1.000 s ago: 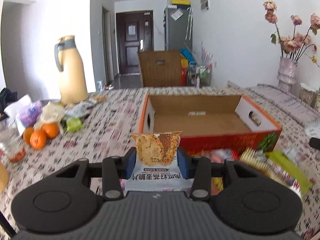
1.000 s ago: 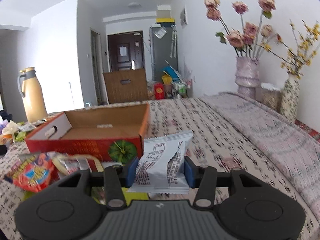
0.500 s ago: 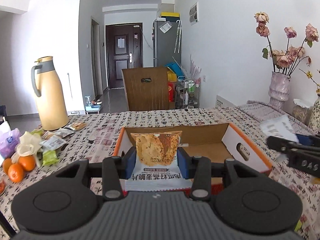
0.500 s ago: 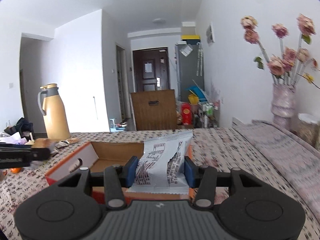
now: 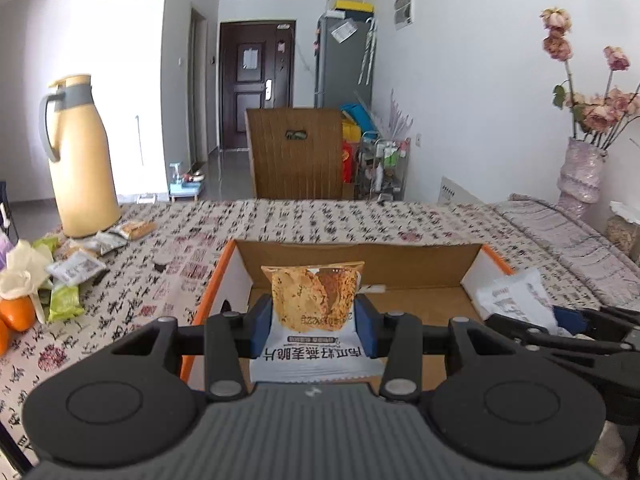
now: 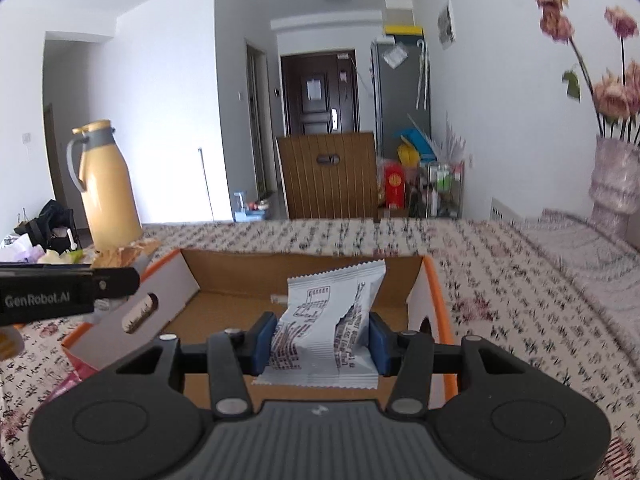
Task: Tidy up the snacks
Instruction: 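Carry both packets over the cardboard box and open both grippers to drop them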
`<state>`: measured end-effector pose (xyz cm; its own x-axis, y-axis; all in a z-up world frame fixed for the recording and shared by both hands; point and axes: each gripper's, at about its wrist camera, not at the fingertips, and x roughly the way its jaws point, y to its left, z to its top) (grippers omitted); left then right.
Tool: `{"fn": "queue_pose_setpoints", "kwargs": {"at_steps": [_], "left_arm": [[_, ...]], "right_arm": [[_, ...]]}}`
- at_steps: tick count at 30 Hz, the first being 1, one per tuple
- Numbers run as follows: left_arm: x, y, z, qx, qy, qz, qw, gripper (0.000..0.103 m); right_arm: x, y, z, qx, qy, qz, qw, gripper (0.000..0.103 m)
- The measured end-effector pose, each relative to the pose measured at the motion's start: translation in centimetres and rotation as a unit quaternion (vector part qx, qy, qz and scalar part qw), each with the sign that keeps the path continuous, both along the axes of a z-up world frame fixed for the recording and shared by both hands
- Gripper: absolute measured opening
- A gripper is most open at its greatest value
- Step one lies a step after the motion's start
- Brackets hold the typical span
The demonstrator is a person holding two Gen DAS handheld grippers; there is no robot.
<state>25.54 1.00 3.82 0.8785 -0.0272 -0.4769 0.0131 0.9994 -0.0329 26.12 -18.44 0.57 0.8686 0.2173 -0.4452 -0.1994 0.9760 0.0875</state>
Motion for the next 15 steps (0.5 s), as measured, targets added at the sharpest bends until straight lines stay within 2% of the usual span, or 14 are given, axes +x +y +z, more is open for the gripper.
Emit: {"fn": "queue_pose_setpoints", "kwargs": {"at_steps": [4, 9, 11, 12, 13, 14, 15], "left_arm": [[0.6, 0.8, -0.9, -0.012, 0.009, 0.012, 0.9998, 0.044], [0.8, 1.3, -1.5, -0.020, 0.020, 0.001, 0.9996, 0.045], [0.6, 1.2, -1.5, -0.022, 0.019, -0.002, 0.9996, 0.049], [0.4, 1.2, -1.5, -0.023, 0.016, -0.004, 0.9996, 0.056], [0.3, 1.3, -1.4, -0.024, 0.013, -0.003, 0.9996, 0.069], [0.1, 1.2, -1.3, -0.024, 0.009, 0.000, 0.9997, 0.077], [-0.2, 1.2, -1.1, -0.022, 0.002, 0.004, 0.9998, 0.087]], "right_arm": [[0.4, -0.2, -0.9, 0.005, 0.006, 0.002, 1.000, 0.048], [0.9, -0.7, -1.6, 0.011, 0.027, 0.010, 1.000, 0.050], [0.9, -0.9, -1.7, 0.012, 0.030, 0.007, 0.999, 0.051], [0.8, -0.9, -1.7, 0.012, 0.030, 0.005, 0.999, 0.051], [0.7, -1.0, -1.7, 0.014, 0.028, 0.006, 0.999, 0.056], [0.6, -1.0, -1.7, 0.015, 0.027, 0.005, 1.000, 0.059], [0.4, -1.1, -1.6, 0.016, 0.024, 0.004, 1.000, 0.067]]}}
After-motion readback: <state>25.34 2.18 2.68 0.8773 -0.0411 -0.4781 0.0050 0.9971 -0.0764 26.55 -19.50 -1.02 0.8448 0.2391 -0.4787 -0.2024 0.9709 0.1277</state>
